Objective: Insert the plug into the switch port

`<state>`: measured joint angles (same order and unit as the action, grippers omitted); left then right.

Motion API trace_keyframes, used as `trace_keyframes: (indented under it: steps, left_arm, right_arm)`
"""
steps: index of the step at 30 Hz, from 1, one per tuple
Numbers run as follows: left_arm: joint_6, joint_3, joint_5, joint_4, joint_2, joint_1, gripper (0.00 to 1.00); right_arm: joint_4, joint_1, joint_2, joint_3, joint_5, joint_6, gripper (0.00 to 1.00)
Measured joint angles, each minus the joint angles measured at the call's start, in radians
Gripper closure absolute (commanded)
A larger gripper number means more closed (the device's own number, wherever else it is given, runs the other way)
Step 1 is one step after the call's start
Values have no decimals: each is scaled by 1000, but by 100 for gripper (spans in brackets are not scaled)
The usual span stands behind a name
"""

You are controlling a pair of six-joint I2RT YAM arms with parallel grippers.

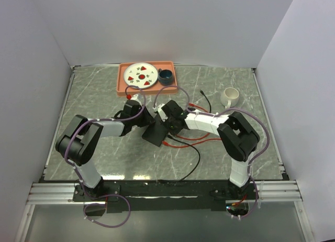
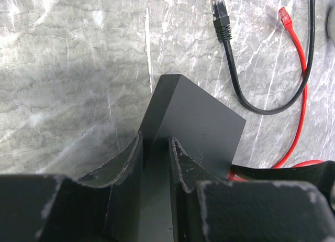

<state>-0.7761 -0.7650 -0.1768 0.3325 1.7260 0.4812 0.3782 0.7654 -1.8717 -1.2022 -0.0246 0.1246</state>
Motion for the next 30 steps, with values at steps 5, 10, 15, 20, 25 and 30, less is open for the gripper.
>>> trace_keyframes:
  steps: [5, 10, 15, 20, 25, 30]
  left_arm:
    - [2, 0, 0, 1, 0, 0, 99]
    - [4, 0, 0, 2, 0, 0, 99]
    - [4, 0, 0, 3, 0, 0, 99]
    - [4, 10, 0, 22, 0, 0, 99]
    - [9, 10, 0, 24, 1, 0, 99]
    - [19, 9, 0, 25, 2, 2, 99]
  right_arm:
    - [-100, -3, 43, 78, -12, 11, 100]
    - [-104, -7, 45, 82, -23, 15, 100]
    - [-125, -9, 50, 98, -26, 14, 100]
    - [-149, -9, 59, 115, -26, 12, 100]
    - [-150, -9, 59, 115, -26, 11, 100]
    - [-150, -11, 59, 114, -31, 11, 100]
